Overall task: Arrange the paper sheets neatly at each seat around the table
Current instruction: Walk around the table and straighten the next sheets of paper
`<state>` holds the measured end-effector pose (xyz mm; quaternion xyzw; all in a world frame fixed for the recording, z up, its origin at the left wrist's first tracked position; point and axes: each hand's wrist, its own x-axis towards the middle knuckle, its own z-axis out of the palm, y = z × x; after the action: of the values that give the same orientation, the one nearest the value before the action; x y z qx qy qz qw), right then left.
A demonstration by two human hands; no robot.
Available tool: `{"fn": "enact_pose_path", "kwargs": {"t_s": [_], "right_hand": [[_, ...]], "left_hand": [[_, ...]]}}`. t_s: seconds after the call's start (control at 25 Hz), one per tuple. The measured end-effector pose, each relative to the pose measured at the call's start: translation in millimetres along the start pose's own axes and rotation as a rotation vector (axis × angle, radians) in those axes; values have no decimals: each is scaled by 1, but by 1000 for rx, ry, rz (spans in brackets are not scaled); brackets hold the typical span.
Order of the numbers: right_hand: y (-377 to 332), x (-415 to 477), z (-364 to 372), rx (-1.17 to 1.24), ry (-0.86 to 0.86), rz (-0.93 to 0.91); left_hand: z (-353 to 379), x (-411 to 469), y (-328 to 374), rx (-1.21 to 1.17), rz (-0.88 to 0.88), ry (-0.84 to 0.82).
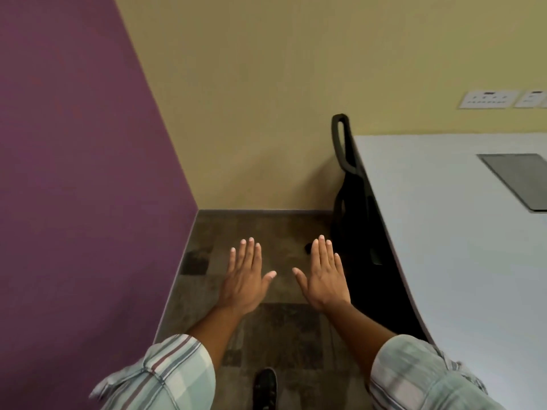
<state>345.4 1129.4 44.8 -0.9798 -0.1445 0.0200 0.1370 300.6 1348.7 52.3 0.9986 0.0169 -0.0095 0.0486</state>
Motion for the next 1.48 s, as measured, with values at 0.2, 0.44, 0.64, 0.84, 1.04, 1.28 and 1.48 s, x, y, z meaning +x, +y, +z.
{"fn": "enact_pose_path", "kwargs": {"t_s": [0.2,0.44,0.64,0.84,1.04,1.28,1.48], "right_hand": [[58,53,-24,-8,54,231],[160,61,-53,24,146,539],[268,50,-73,5,234,715],[370,36,-91,29,263,877],[447,11,-113,60,288,1024],[520,-11,-134,109,342,1182],[573,-17,-138,123,337,1280]], "left_hand": [[1,118,59,13,348,-78],[14,197,179,28,720,-78],[24,265,290,120,847,-98],[48,319,397,175,946,-146],[55,346,487,148,1040,-186],[66,372,582,201,1160,-201],[73,403,658,185,1166,-241]]}}
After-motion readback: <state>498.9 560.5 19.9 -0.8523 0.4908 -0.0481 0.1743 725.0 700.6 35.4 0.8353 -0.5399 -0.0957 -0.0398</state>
